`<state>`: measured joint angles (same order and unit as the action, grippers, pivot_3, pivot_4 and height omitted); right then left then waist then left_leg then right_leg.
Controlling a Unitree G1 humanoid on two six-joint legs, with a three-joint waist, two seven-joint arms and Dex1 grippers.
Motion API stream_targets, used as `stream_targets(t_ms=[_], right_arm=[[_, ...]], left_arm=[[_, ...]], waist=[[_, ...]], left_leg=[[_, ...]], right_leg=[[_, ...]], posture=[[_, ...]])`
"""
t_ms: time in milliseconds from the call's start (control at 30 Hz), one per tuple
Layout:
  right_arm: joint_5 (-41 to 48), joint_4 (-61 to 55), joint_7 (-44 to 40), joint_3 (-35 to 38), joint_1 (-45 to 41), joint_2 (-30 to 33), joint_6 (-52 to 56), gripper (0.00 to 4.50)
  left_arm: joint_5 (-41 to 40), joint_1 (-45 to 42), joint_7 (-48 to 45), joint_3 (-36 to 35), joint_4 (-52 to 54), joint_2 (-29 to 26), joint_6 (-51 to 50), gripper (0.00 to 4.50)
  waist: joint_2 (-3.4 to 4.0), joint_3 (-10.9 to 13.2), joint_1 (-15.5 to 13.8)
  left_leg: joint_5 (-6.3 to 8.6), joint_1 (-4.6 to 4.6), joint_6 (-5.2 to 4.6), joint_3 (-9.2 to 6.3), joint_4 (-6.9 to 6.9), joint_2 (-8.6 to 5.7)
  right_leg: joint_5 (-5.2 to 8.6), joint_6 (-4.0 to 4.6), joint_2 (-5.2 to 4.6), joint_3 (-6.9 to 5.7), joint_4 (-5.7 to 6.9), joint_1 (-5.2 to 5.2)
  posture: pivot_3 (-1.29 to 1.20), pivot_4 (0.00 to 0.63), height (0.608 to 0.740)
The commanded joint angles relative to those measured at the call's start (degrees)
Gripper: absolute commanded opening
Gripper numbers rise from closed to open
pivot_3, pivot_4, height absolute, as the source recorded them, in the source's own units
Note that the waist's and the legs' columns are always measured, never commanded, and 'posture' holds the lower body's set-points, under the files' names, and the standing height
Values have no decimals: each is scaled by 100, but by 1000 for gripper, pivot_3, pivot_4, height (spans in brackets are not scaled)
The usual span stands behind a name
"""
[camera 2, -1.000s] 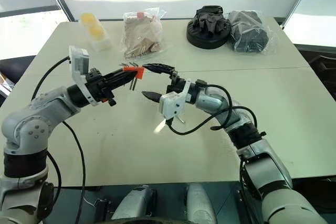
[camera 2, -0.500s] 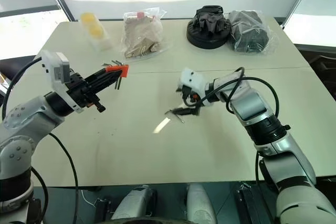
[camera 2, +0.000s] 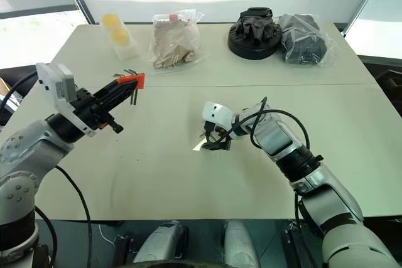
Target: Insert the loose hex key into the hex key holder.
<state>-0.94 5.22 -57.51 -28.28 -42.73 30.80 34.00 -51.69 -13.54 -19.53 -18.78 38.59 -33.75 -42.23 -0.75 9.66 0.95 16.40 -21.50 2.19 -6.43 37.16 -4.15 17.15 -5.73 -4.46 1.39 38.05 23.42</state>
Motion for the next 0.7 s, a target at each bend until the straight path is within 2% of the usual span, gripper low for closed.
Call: stream_targets(t_ms=[33, 100, 333, 467, 567, 633, 700], right_arm=[[-218, 230, 58, -51, 75, 11, -201, 4240], [-229, 274, 25, -52, 89, 21, -242, 3682], [-265, 509, -7, -31, 81, 35, -260, 98], [-304, 519, -15, 8, 126, 17, -308, 33], [-165, 448, 348, 403, 255, -171, -1018, 33], [-170, 567, 812, 723, 262, -364, -1724, 33], [-468, 876, 1781, 1021, 112, -552, -3015, 33]], left_arm=[[-73, 12, 43, -112, 205, -84, 107, 0], [-75, 13, 56, -96, 219, -96, 112, 0], [-67, 10, 99, -62, 234, -103, 143, 0], [-70, 8, 79, -82, 195, -110, 163, 0], [-110, -7, 160, -192, 100, -53, 199, 0], [-113, -14, 166, -201, 36, -32, 216, 0], [-186, -26, 143, -140, -56, 33, 197, 0]], waist=[[0, 0, 0], [0, 0, -6], [-2, -2, -18], [-8, -6, -17], [-9, -6, -14], [-10, -6, 18], [-7, -4, 25]], left_leg=[[0, 1, 0, 0, 0, 1], [0, 3, 0, -1, 0, 1], [0, 3, 0, -1, 2, 0], [0, 7, 0, -3, 1, 0], [0, 7, 0, -4, 2, 0], [0, 7, 0, -3, 1, 1], [-1, 5, 2, -1, -2, 2]], right_leg=[[0, 0, 1, 0, 1, -1], [0, 0, 2, 0, 1, -4], [0, 0, 1, -1, 0, -6], [0, 0, 1, -3, -1, -10], [0, 0, 1, -3, -2, -11], [0, 0, 2, -2, -2, -10], [0, 0, 3, 0, 4, -2]], posture=[[0, 150, 740], [0, 150, 740], [0, 150, 740], [0, 150, 740], [0, 150, 740], [0, 150, 740], [0, 150, 740]])
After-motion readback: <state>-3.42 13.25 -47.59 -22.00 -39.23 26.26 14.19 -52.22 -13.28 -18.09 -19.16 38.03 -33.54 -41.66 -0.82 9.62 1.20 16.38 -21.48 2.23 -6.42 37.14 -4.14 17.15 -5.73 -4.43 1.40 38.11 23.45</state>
